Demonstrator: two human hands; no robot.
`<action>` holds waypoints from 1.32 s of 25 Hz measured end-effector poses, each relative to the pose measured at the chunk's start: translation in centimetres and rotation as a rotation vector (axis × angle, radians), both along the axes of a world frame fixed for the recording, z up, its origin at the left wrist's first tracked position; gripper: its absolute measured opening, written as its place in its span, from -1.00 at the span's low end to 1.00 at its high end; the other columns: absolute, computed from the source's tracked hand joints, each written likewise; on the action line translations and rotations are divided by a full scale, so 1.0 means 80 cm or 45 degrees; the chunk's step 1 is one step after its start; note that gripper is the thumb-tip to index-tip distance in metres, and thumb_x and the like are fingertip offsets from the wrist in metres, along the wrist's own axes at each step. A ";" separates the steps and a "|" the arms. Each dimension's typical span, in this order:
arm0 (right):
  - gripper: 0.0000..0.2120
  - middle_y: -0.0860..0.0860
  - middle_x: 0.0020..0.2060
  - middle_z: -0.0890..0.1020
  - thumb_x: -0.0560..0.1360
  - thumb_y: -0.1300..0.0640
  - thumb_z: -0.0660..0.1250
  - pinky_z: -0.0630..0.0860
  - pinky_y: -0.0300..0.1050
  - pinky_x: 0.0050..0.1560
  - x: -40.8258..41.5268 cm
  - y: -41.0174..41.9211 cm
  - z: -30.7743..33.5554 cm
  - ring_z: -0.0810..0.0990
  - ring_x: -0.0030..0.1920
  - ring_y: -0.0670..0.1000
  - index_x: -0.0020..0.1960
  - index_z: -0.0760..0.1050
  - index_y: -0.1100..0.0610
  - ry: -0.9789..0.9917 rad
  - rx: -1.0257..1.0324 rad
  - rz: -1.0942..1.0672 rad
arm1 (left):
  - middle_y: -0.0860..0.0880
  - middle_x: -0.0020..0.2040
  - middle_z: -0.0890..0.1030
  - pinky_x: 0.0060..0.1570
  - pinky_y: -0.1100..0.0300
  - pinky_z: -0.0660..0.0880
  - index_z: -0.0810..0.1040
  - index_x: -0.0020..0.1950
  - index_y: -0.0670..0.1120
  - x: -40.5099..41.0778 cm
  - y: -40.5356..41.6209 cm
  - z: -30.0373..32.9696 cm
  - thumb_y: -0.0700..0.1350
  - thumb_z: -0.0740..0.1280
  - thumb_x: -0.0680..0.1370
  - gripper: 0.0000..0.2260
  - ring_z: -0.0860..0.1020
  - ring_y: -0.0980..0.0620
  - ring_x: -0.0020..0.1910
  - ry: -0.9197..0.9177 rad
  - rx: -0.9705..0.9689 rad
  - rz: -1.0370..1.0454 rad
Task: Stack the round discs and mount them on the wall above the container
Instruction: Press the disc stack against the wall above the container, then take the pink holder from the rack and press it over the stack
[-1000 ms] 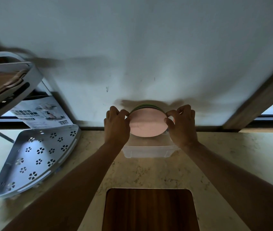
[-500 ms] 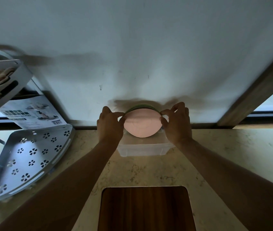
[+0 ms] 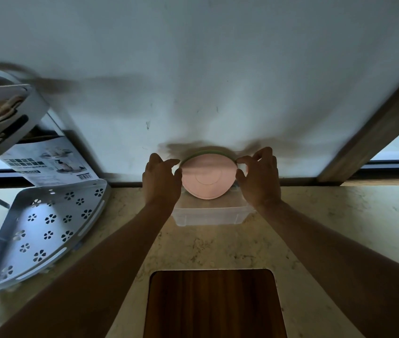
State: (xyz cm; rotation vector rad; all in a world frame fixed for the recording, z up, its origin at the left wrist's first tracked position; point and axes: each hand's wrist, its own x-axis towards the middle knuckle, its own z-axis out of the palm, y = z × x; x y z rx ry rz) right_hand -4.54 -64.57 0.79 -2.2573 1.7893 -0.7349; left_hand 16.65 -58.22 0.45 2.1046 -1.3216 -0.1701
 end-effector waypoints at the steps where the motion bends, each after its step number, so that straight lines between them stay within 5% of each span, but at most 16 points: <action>1: -0.71 0.16 0.15 0.41 0.47 0.12 0.43 0.55 0.09 0.11 0.000 0.001 0.000 0.46 0.12 0.15 0.19 0.60 0.14 0.015 -0.009 0.008 | -0.12 0.05 0.46 0.03 -0.07 0.55 0.60 0.21 -0.03 -0.001 0.001 0.000 -0.09 0.39 0.53 -0.75 0.55 -0.14 -0.03 0.007 0.000 0.007; 15: -0.61 0.14 0.20 0.48 0.45 0.04 0.39 0.42 0.07 0.15 -0.002 0.001 0.037 0.42 0.22 0.19 0.26 0.47 0.07 0.079 0.140 0.009 | 0.00 -0.07 0.47 0.08 -0.09 0.47 0.44 0.10 -0.03 0.019 0.016 0.050 0.11 0.33 0.48 -0.70 0.54 -0.09 -0.04 0.104 0.005 -0.029; 20: -0.61 0.12 0.15 0.49 0.46 0.04 0.35 0.39 0.06 0.16 0.031 0.042 0.084 0.40 0.21 0.18 0.26 0.45 0.07 0.043 0.158 0.118 | 0.03 -0.13 0.47 -0.07 0.01 0.51 0.47 0.07 -0.01 0.036 0.067 0.093 0.11 0.34 0.48 -0.74 0.55 -0.03 -0.13 0.042 -0.045 -0.037; 24: -0.61 0.13 0.17 0.49 0.44 0.05 0.35 0.39 0.06 0.18 0.067 0.084 0.130 0.40 0.23 0.20 0.26 0.45 0.06 -0.017 0.221 0.236 | 0.07 -0.17 0.52 -0.29 0.21 0.35 0.46 0.05 0.03 0.058 0.117 0.140 0.14 0.32 0.48 -0.75 0.50 0.13 -0.21 0.078 -0.109 0.028; 33: -0.71 0.03 0.00 0.59 0.46 0.10 0.32 0.43 -0.06 0.14 0.151 0.188 0.222 0.53 0.10 0.07 0.18 0.50 0.03 -0.291 0.399 0.488 | -0.03 -0.04 0.64 -0.07 0.03 0.56 0.53 0.12 -0.04 0.109 0.256 0.248 -0.01 0.35 0.50 -0.78 0.59 -0.02 -0.11 0.021 -0.230 0.052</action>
